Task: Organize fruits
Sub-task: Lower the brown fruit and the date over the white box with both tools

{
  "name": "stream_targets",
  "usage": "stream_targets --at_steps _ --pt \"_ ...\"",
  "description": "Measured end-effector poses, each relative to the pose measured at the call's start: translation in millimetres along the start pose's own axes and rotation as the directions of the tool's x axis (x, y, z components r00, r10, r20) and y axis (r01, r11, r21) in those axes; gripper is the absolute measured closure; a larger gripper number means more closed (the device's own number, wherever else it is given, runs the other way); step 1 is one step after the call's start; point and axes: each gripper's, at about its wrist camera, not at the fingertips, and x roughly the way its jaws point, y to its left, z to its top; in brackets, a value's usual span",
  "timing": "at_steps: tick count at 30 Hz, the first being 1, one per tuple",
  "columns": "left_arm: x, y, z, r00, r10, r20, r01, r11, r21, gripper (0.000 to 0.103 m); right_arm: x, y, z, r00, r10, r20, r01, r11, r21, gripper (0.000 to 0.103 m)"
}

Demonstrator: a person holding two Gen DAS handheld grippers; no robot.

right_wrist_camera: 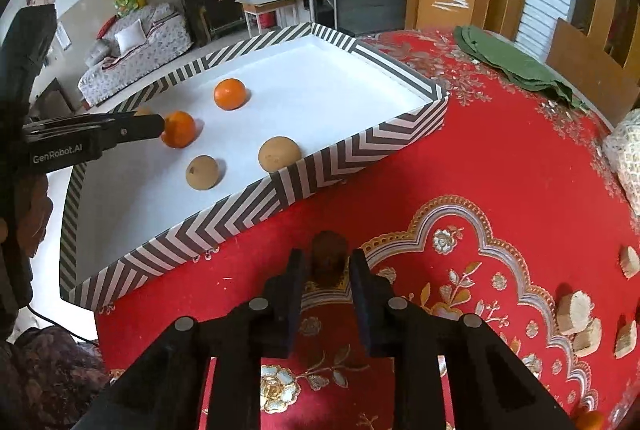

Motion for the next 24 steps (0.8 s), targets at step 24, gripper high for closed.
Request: stream_targets --at_steps 24 --pt "3.0 3.2 -0.9 1.0 0.005 -0.02 -0.005 1.0 -0.01 0.078 11.4 5.0 3.9 0.999 0.03 -0.026 -0.031 0.999 -0.042 0.081"
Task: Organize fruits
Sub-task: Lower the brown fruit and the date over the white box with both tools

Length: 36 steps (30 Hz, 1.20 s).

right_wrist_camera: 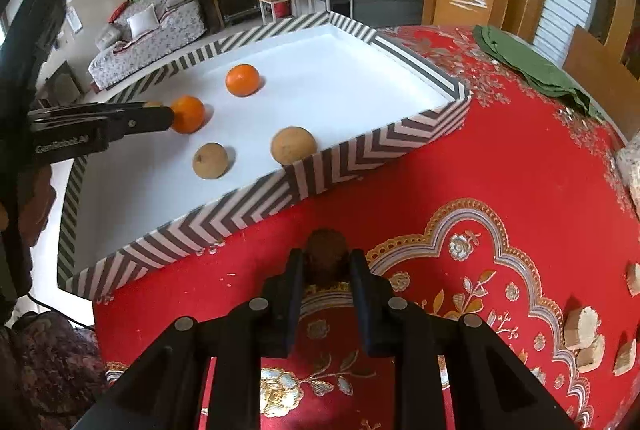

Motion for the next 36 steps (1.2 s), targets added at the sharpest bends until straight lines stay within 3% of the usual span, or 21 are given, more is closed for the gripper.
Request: stream_targets --at_steps 2,4,6,7,9,15,17,23,25,27,31,36 --pt "0.4 0.4 -0.4 1.0 0.0 -0.002 0.0 1.0 -0.002 0.078 0.2 -1.6 0.6 1.0 0.003 0.002 -0.003 1.0 0.021 0.08" --pt "1.1 0.8 -0.7 1.0 -0.002 -0.005 0.002 1.0 -0.004 0.078 -0.6 -2.6 -0.5 1.0 0.028 0.009 -0.028 0.999 0.037 0.073" --pt "1.6 1.0 -0.7 1.0 -0.003 -0.007 0.003 1.0 -0.005 0.078 -1.4 -3.5 -3.3 0.997 0.073 0.03 -0.075 0.995 0.058 0.056" --pt "1.6 1.0 -0.8 1.0 -0.004 -0.007 0.004 1.0 -0.005 0.078 -1.5 -3.6 -4.5 0.995 0.089 0.041 -0.092 0.994 0.067 0.053" --pt "1.9 0.8 -1.2 1.0 -0.003 -0.007 0.003 1.0 -0.003 0.078 -1.3 -4.6 -7.7 0.985 0.153 0.078 -0.16 0.983 0.085 0.034" --pt "4.6 1.3 -2.7 1.0 -0.005 -0.015 0.005 1.0 -0.006 0.078 3.7 5.0 -4.1 0.971 0.225 0.083 -0.231 0.97 0.071 0.004" --pt "5.0 1.2 -2.1 1.0 -0.005 -0.016 0.005 1.0 -0.008 0.078 5.6 8.7 -2.1 0.97 0.232 0.067 -0.235 0.971 0.051 0.0" --pt "6.5 2.2 -2.1 1.0 -0.005 -0.021 0.004 1.0 -0.011 0.078 3.4 -3.4 -4.6 0.949 0.3 0.098 -0.308 0.948 0.084 0.001" --pt "6.8 2.2 -1.9 1.0 -0.006 -0.02 0.005 1.0 -0.011 0.078 1.5 -6.8 -3.7 0.957 0.273 0.1 -0.283 0.953 0.11 0.014" --pt "7.3 1.9 -1.7 1.0 -0.006 -0.02 0.006 1.0 -0.011 0.078 1.0 -9.1 -1.9 0.967 0.235 0.095 -0.245 0.963 0.112 0.036" --pt "7.4 1.7 -1.8 1.0 -0.005 -0.022 0.005 1.0 -0.011 0.078 2.2 -9.3 0.7 0.974 0.208 0.092 -0.217 0.972 0.096 0.04" --pt "10.2 1.9 -0.5 1.0 -0.005 -0.03 0.005 1.0 -0.012 0.078 4.3 -6.5 5.8 0.99 0.127 0.065 -0.131 0.99 0.061 0.057"
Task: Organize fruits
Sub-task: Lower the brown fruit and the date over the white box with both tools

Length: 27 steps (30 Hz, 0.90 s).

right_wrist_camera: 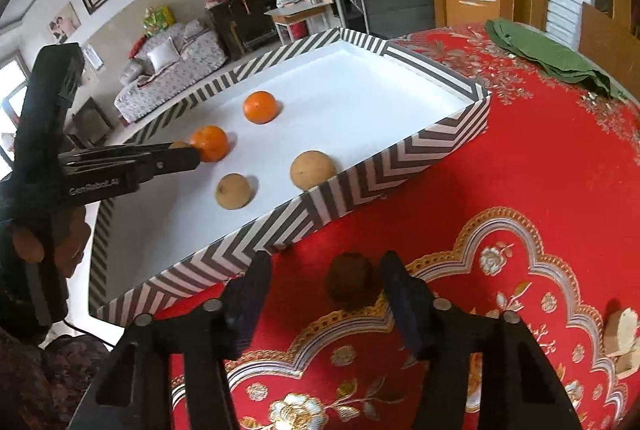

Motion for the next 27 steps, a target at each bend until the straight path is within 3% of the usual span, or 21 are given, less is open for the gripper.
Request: stream_targets --at_steps 3,8,17,23,27 --pt "1.4 -0.1 0.8 1.0 0.001 -0.002 -0.001 1.0 -0.003 0.078 0.0 1.6 0.3 0.998 -0.05 -0.024 0.049 0.998 -0.05 0.07" --pt "1.4 0.3 0.7 1.0 0.0 -0.001 0.0 1.0 0.0 0.078 -0.8 1.5 -3.7 0.996 -0.084 -0.033 0.08 0.991 -0.106 0.082" --pt "-3.3 6.7 -1.5 1.0 0.012 0.011 -0.012 1.0 0.0 0.078 -23.0 8.9 -6.3 0.998 -0.06 -0.005 0.059 0.99 -0.128 0.082" --pt "-11.3 15.6 -4.5 1.0 0.014 0.019 -0.014 1.0 -0.002 0.078 -44.8 36.9 8.4 0.998 0.022 0.055 -0.012 0.985 -0.17 0.082" --pt "-8.1 19.0 -5.9 1.0 0.0 -0.001 0.0 1.0 -0.015 0.078 -34.6 61.9 20.9 0.995 0.079 0.054 -0.066 0.974 -0.216 0.082"
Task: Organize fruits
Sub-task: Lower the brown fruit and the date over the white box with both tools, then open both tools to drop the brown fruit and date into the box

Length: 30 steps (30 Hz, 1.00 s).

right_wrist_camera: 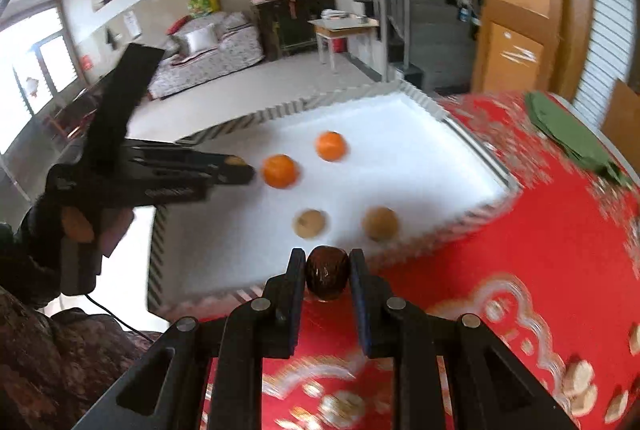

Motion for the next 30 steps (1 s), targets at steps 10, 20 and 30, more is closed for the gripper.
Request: stream_targets --at_steps 10,20,30 --pt "8.2 0.0 -4.2 0.999 -0.008 -0.034 0.008 1.0 0.002 0.078 56.8 24.8 15.3 0.994 0.081 -0.077 -0.084 0.996 -0.038 0.082" --pt "7.1 -2.8 -4.3 1.0 0.026 -0.012 -0.026 1.0 0.012 0.053 62.4 19.2 7.9 0.995 0.089 -0.05 -0.088 0.996 0.014 0.079" --pt "-15.0 -30.6 5.0 0.997 0.013 0.081 -0.018 0.998 0.059 0.051 19.5 -0.6 -11.8 0.988 0.128 0.085 -0.138 0.984 0.116 0.06"
